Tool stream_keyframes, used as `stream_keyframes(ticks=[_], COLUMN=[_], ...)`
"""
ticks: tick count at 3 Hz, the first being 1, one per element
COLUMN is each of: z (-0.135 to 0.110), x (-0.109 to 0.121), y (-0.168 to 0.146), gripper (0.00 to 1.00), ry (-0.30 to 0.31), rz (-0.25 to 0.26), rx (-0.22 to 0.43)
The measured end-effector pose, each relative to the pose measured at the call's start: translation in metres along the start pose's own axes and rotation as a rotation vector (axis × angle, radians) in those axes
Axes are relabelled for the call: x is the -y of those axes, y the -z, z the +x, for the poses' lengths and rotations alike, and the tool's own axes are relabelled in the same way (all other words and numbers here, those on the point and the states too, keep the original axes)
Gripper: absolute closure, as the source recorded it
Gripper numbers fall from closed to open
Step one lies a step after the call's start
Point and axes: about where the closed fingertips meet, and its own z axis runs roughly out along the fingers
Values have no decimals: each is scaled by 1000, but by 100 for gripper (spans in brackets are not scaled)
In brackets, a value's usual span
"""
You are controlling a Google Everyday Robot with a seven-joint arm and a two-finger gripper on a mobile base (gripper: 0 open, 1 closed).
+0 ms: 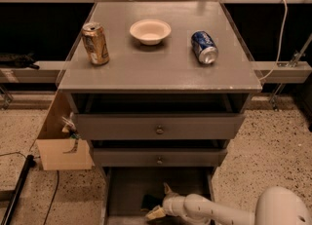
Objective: Pick sponge from bottom drawer and place on counter
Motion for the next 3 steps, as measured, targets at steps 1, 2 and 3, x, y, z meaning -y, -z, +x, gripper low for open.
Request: stream_keyframes(ticks=[1,2,3], z=[3,5,5], x=[-10,-26,-26], y=[0,-8,-8], gripper=[0,0,0], ry=[15,45,46], rz=[-7,-25,-26], rx=[-2,-19,-19])
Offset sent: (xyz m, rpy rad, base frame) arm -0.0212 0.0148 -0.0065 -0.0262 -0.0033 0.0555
